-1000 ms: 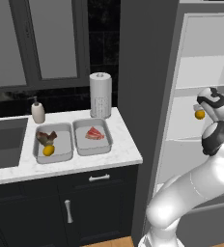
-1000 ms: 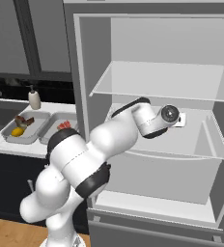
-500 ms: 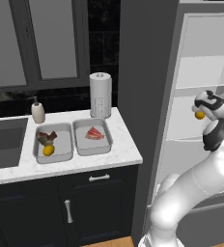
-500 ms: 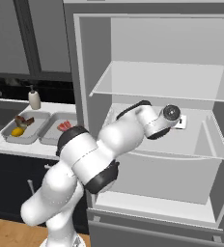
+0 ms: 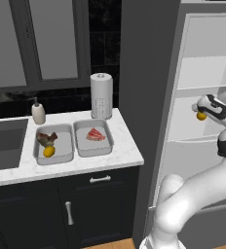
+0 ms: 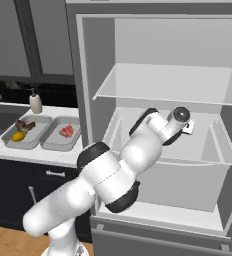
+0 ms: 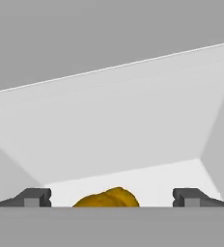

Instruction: Place one lemon and one steak in each tupperware on the nearby counter, to pack two identical lunches.

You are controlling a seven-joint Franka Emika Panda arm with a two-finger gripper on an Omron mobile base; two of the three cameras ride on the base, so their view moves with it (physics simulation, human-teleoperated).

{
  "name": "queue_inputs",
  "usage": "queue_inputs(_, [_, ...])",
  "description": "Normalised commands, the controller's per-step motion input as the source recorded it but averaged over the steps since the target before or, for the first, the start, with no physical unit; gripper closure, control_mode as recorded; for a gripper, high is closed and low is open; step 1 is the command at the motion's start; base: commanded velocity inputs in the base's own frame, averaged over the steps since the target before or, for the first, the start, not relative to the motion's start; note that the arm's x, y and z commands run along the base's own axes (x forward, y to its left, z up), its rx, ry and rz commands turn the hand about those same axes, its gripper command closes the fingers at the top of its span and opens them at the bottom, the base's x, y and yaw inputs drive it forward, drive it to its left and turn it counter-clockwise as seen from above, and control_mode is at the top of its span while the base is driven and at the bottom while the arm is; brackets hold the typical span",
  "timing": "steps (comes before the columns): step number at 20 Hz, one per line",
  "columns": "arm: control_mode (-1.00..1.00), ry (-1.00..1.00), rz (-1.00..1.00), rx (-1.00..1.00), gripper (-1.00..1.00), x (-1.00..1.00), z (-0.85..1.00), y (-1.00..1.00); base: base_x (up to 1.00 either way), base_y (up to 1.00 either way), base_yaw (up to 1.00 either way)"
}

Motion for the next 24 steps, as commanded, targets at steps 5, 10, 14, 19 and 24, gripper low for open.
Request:
queue_inputs(5, [-1.00,0.05,0.00,0.11,-1.00,0.01,-0.26,-0.01,0.00,0.00,0.00])
queue_inputs(10, [-1.00,0.07,0.00,0.10,-1.00,0.04,-0.25,-0.02,0.00,0.00,0.00])
queue_inputs(14, [-1.00,0.09,0.00,0.11,-1.00,0.00,-0.36,-0.01,0.00,0.00,0.00])
queue_inputs(19, [-1.00,0.06,0.00,0.16,1.00,0.00,-0.45,0.09,0.00,0.00,0.00])
queue_inputs(24, [-1.00,0.01,0.00,0.16,1.00,-0.23,-0.47,0.29,0.00,0.00,0.00])
